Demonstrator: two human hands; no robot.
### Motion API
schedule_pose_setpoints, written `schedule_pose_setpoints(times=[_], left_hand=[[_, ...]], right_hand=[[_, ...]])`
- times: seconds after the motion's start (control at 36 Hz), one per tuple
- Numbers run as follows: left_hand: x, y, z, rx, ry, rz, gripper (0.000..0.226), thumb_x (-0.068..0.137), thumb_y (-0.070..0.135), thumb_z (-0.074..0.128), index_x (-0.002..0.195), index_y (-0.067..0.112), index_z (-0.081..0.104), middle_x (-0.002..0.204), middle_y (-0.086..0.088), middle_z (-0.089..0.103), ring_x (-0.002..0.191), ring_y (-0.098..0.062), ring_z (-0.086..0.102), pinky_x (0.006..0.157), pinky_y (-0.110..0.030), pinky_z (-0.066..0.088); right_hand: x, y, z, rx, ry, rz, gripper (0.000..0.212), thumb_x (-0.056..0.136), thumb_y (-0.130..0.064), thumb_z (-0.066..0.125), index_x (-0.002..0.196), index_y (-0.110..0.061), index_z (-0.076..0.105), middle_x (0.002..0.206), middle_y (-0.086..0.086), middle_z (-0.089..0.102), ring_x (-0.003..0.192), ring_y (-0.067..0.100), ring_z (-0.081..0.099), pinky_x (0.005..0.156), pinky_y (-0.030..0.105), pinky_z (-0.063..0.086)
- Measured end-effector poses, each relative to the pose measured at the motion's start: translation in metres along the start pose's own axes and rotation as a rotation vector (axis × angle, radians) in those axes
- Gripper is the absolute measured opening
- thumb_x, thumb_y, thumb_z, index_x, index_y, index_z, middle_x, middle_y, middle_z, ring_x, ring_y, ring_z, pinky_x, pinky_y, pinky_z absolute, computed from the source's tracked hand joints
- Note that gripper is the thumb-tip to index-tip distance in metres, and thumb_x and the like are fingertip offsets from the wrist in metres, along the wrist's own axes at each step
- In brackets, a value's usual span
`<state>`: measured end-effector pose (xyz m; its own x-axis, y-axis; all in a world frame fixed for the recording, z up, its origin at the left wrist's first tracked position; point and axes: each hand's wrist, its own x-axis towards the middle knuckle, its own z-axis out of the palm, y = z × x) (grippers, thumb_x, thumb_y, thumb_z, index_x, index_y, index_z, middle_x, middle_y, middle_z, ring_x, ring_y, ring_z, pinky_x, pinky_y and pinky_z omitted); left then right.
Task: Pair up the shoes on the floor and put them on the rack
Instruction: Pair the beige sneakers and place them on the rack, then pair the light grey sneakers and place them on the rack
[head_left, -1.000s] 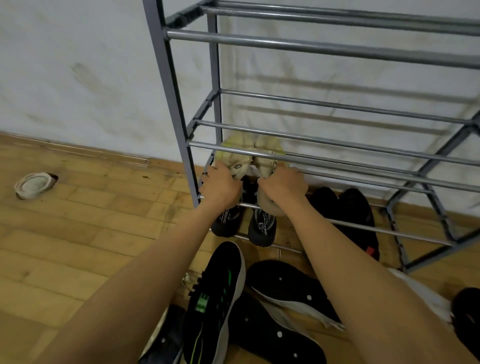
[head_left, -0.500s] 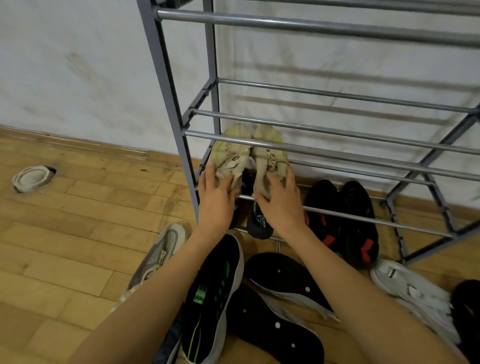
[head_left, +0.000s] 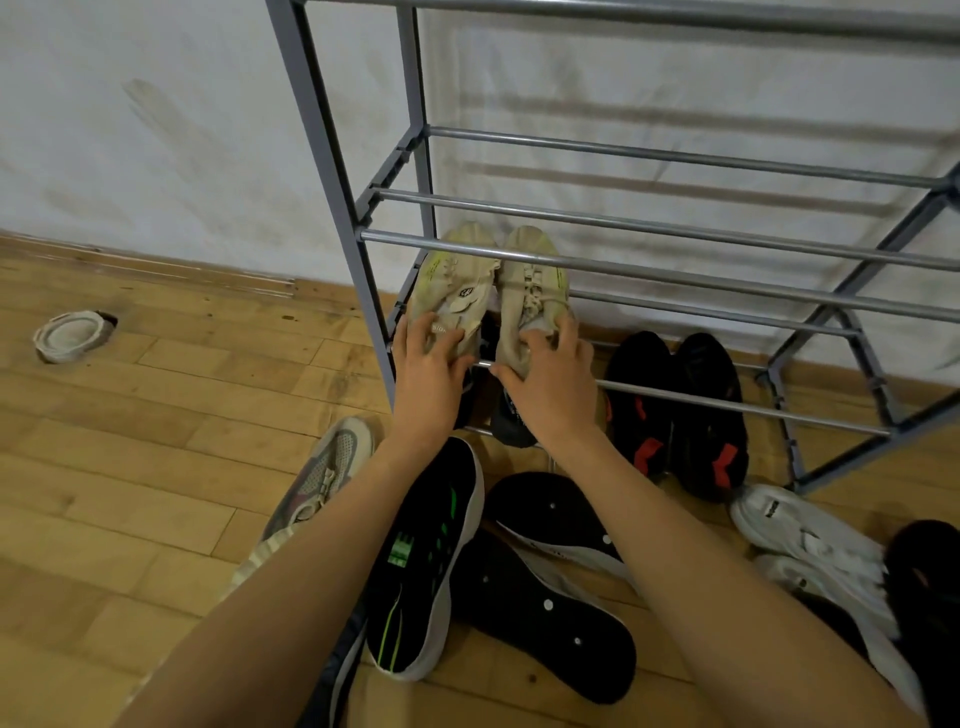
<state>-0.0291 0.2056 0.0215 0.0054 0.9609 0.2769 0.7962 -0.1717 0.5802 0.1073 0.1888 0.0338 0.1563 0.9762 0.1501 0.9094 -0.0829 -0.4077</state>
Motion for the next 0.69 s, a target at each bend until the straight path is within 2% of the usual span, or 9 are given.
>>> schedule_pose_setpoints(times=[0.08, 0.17, 0.22, 0.28, 0.39, 0.44, 0.5, 0.58, 0.69], left_hand=[[0.001, 0.003, -0.002, 0.024, -0.007, 0.007, 0.033, 0.093, 0.017, 0.057, 0.124, 0.005, 0.058, 0.142, -0.015, 0.039, 0.140, -0.037, 0.023, 0.116, -0.047, 0.020], [0.001, 0.006, -0.005, 0.111, -0.045, 0.035, 0.032, 0.097, 0.020, 0.048, 0.124, 0.005, 0.055, 0.142, -0.017, 0.038, 0.140, -0.036, 0.025, 0.119, -0.045, 0.009], [-0.005, 0.005, -0.007, 0.171, -0.105, 0.026, 0.038, 0.098, 0.015, 0.044, 0.136, 0.010, 0.044, 0.151, -0.018, 0.025, 0.144, -0.038, 0.011, 0.120, -0.044, 0.003], [-0.018, 0.002, -0.008, 0.192, -0.131, 0.032, 0.050, 0.096, 0.006, 0.041, 0.145, 0.011, 0.031, 0.156, -0.018, 0.012, 0.146, -0.039, 0.001, 0.120, -0.044, 0.005], [-0.046, 0.001, -0.014, 0.265, -0.177, 0.068, 0.068, 0.091, 0.002, 0.044, 0.151, 0.012, 0.014, 0.158, -0.019, 0.003, 0.147, -0.036, -0.002, 0.120, -0.045, 0.010], [-0.062, 0.005, -0.019, 0.282, -0.205, 0.086, 0.068, 0.089, 0.003, 0.047, 0.150, 0.012, 0.017, 0.157, -0.021, 0.006, 0.147, -0.037, 0.001, 0.119, -0.048, 0.014], [-0.079, 0.011, -0.025, 0.288, -0.267, 0.111, 0.059, 0.089, 0.005, 0.047, 0.145, 0.010, 0.028, 0.155, -0.021, 0.013, 0.145, -0.038, 0.007, 0.117, -0.050, 0.018], [-0.104, 0.022, -0.035, 0.305, -0.389, 0.147, 0.048, 0.092, 0.011, 0.046, 0.139, 0.009, 0.039, 0.151, -0.019, 0.023, 0.143, -0.037, 0.017, 0.114, -0.050, 0.026], [-0.131, 0.039, -0.041, 0.331, -0.493, 0.126, 0.046, 0.091, 0.013, 0.050, 0.136, 0.008, 0.043, 0.146, -0.017, 0.032, 0.136, -0.036, 0.028, 0.110, -0.046, 0.030]], right_hand=[[0.004, -0.005, -0.004, 0.001, -0.037, 0.017, 0.053, 0.086, -0.050, 0.058, 0.127, -0.018, 0.048, 0.149, 0.012, 0.021, 0.125, 0.037, 0.031, 0.095, 0.041, 0.041], [0.004, -0.003, -0.009, 0.026, -0.108, 0.008, 0.053, 0.087, -0.046, 0.059, 0.130, -0.017, 0.046, 0.151, 0.013, 0.017, 0.128, 0.039, 0.030, 0.097, 0.042, 0.039], [-0.001, 0.000, -0.013, 0.053, -0.151, -0.021, 0.057, 0.088, -0.041, 0.061, 0.136, -0.019, 0.040, 0.153, 0.013, 0.013, 0.132, 0.039, 0.026, 0.102, 0.044, 0.037], [-0.010, 0.004, -0.018, 0.045, -0.182, -0.052, 0.065, 0.088, -0.035, 0.061, 0.144, -0.021, 0.029, 0.156, 0.012, 0.007, 0.136, 0.039, 0.021, 0.107, 0.044, 0.033], [-0.036, 0.009, -0.030, -0.006, -0.176, -0.113, 0.071, 0.088, -0.025, 0.060, 0.147, -0.019, 0.021, 0.155, 0.013, 0.010, 0.136, 0.037, 0.023, 0.107, 0.043, 0.032], [-0.052, 0.012, -0.038, -0.018, -0.180, -0.112, 0.073, 0.088, -0.025, 0.060, 0.148, -0.018, 0.019, 0.152, 0.014, 0.016, 0.136, 0.037, 0.025, 0.107, 0.043, 0.035], [-0.068, 0.015, -0.048, -0.010, -0.208, -0.086, 0.073, 0.088, -0.024, 0.060, 0.148, -0.016, 0.019, 0.148, 0.016, 0.024, 0.134, 0.037, 0.029, 0.107, 0.045, 0.035], [-0.096, 0.022, -0.062, -0.024, -0.270, -0.047, 0.065, 0.086, -0.027, 0.062, 0.141, -0.013, 0.031, 0.141, 0.017, 0.035, 0.129, 0.037, 0.036, 0.105, 0.045, 0.037], [-0.135, 0.035, -0.074, -0.099, -0.351, -0.052, 0.056, 0.086, -0.025, 0.061, 0.136, -0.011, 0.038, 0.140, 0.016, 0.036, 0.127, 0.036, 0.036, 0.098, 0.043, 0.041]])
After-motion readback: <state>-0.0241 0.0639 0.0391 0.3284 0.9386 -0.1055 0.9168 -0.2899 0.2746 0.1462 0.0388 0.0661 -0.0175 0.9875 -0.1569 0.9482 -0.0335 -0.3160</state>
